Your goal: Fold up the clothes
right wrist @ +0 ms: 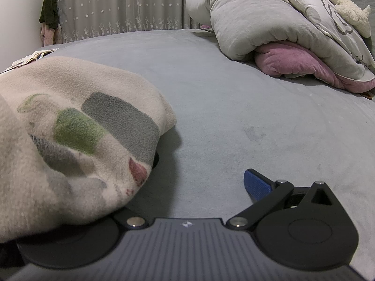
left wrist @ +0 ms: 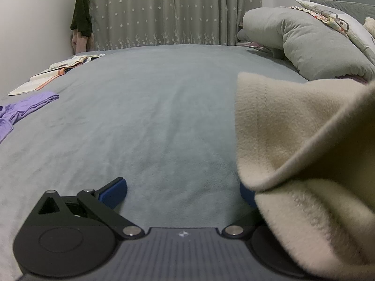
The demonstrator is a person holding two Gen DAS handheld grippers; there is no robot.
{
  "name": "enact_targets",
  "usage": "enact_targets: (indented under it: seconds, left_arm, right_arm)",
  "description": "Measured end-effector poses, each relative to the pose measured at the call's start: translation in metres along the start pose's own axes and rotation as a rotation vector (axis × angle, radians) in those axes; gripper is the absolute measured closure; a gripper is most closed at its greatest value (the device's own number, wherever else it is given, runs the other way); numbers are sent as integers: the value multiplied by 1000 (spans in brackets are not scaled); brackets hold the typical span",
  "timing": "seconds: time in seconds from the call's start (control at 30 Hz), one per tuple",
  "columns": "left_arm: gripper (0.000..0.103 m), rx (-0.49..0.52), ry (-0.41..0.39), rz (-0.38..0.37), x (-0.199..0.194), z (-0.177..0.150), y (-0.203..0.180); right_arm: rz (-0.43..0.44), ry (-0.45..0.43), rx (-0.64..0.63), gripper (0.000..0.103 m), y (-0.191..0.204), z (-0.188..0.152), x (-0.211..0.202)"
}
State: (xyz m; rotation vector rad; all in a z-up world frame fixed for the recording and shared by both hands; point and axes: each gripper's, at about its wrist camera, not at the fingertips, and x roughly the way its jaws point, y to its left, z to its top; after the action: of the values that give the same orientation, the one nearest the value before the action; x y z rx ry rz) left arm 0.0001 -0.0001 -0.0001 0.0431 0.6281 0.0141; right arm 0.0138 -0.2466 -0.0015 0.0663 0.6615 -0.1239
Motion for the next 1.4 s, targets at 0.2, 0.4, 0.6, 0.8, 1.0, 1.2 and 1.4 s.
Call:
enact_targets:
  seconds: [0.2,0.4,0.6,0.8,1.0,1.2,1.4]
  left_arm:
    - [0,9,4,9,2,-1,-3]
    - [0,-3,2,-2,7,-4,-2]
    - [0,-4,2,-3,8,-4,0]
    - [0,-1,2,0,7,-4,-3]
    - [0,10,13,-4,-1,-2,-5]
    - [1,1,53,-33,-25,-5,8]
    - [0,29,44,-88,-75,-1,38]
  right_arm:
    - [0,0,0,0,0,0,0]
    - [0,0,0,0,0,0,0]
    - [0,0,0,0,0,0,0]
    - [0,-1,0,0,1,-1,0]
    - [2,-2,2,0,6,-7,1]
    - [98,120,-82,0,-9,5,-9]
    - [107,136,-3,1,-43,25,-37]
